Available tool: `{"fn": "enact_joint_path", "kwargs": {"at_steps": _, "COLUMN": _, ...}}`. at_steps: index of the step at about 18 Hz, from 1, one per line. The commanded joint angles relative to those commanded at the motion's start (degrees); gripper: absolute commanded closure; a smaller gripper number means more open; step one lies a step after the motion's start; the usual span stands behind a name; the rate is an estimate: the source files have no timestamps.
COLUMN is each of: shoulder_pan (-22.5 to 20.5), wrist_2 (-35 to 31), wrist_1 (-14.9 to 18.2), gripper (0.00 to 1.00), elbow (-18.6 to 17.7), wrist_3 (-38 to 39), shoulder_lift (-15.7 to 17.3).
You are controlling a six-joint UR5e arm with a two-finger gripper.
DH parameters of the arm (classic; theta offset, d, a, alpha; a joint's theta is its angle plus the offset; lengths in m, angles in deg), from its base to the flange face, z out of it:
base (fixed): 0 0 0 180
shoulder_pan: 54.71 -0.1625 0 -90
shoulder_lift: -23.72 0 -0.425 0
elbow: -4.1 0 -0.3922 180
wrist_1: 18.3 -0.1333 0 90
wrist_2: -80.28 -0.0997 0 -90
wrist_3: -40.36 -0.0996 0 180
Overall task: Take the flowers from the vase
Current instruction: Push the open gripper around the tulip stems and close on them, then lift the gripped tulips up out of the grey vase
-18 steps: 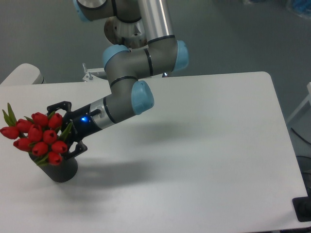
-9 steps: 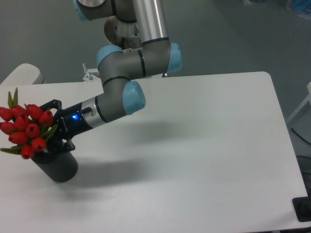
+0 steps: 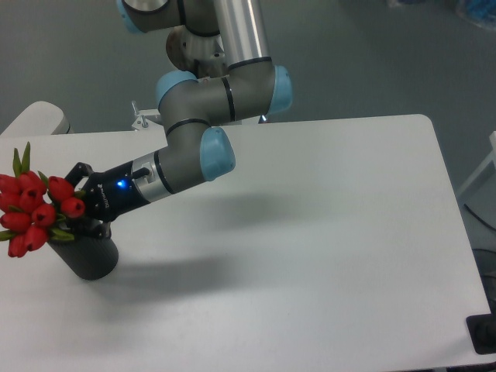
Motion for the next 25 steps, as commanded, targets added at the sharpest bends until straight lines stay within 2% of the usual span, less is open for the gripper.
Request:
{"fn": "enact_joint_path", "kwargs": {"at_steps": 11, "shoulder_pan": -1.4, "wrist_2": 3.6, "wrist_1": -0.3, "gripper": 0.82, "elbow": 3.9, "wrist_3": 9.3, "shoulder_lift": 2.1}}
{"fn": "enact_joint_path", "kwargs": {"at_steps": 25, "shoulder_pan": -5.4, "wrist_2": 5.6, "wrist_1": -0.3, "gripper": 0.81, "elbow": 13.4, "wrist_3": 25.7, "shoulder_lift": 2.1}}
